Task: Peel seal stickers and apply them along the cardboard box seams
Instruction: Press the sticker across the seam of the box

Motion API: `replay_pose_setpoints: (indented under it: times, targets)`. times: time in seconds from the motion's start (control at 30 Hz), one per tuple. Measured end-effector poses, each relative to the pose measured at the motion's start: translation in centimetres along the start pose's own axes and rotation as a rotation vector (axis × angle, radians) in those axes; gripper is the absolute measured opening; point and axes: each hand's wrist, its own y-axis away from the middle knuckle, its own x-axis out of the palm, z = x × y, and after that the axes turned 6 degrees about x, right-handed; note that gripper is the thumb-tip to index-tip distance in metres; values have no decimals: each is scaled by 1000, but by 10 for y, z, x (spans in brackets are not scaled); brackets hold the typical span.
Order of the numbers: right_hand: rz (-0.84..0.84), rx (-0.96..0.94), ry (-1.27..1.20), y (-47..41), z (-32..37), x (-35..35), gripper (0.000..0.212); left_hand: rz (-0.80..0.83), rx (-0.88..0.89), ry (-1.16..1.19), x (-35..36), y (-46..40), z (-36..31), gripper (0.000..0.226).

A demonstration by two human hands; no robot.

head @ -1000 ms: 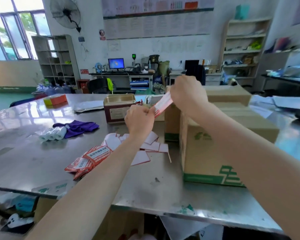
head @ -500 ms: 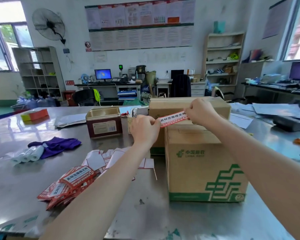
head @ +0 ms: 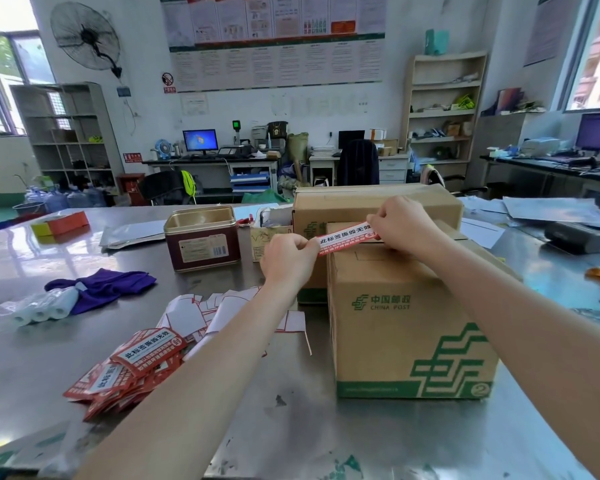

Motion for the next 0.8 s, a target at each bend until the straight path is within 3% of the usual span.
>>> replay_pose_setpoints:
  times: [0.47, 0.8]
  targets:
    - [-5, -16, -5, 0, -5, 2, 37, -3, -158, 241, 11, 12, 1, 36]
    - [-14, -28, -4, 5, -8, 6, 38, -98, -149, 300, 33, 26, 12, 33]
